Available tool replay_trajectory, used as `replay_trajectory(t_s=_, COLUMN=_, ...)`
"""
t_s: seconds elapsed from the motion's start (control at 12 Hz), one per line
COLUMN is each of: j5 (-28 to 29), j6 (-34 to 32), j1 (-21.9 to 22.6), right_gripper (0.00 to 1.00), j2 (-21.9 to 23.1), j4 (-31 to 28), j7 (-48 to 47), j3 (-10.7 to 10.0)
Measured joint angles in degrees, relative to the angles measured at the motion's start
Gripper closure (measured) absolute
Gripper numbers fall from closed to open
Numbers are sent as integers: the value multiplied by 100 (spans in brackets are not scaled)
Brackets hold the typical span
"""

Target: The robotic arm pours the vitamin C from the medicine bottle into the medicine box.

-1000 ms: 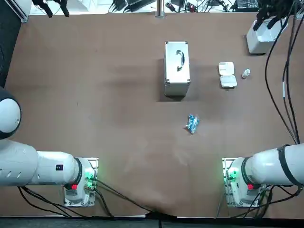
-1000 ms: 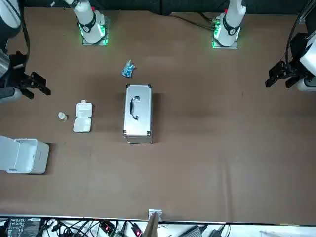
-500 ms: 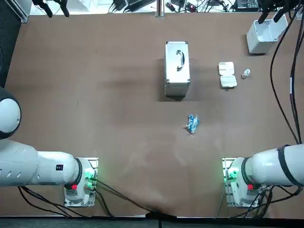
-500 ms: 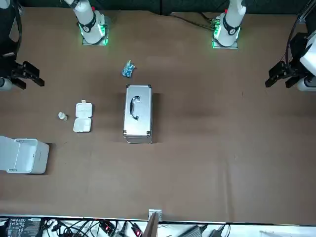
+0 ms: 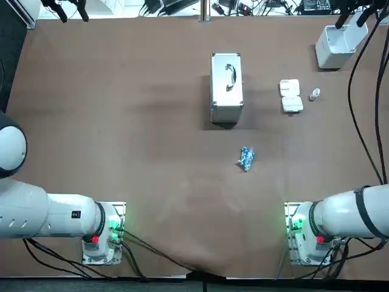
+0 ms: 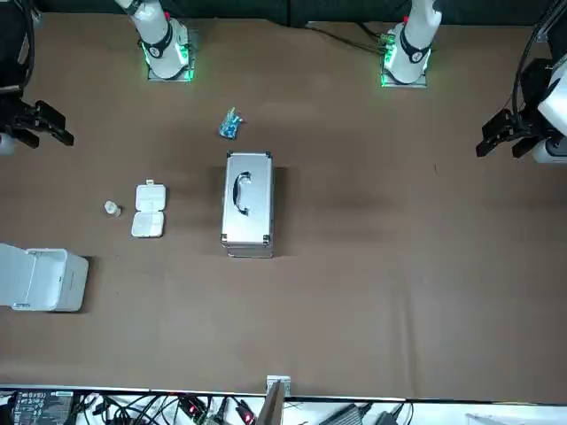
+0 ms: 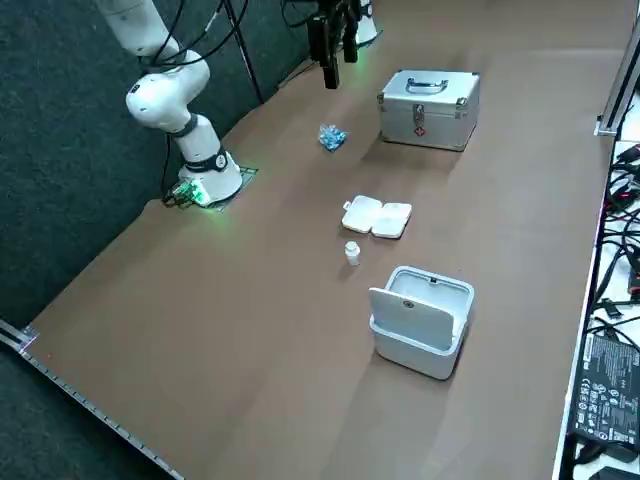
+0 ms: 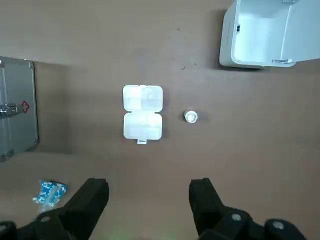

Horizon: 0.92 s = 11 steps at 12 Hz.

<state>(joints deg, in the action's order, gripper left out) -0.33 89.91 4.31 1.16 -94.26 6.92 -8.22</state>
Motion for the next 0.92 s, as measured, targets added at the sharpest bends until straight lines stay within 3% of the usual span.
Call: replay_trajectory(t_s=0.92, j5=28, j6=9, j1=76, right_gripper=0, j2=-2, j4=116, j7=-465, j3=95)
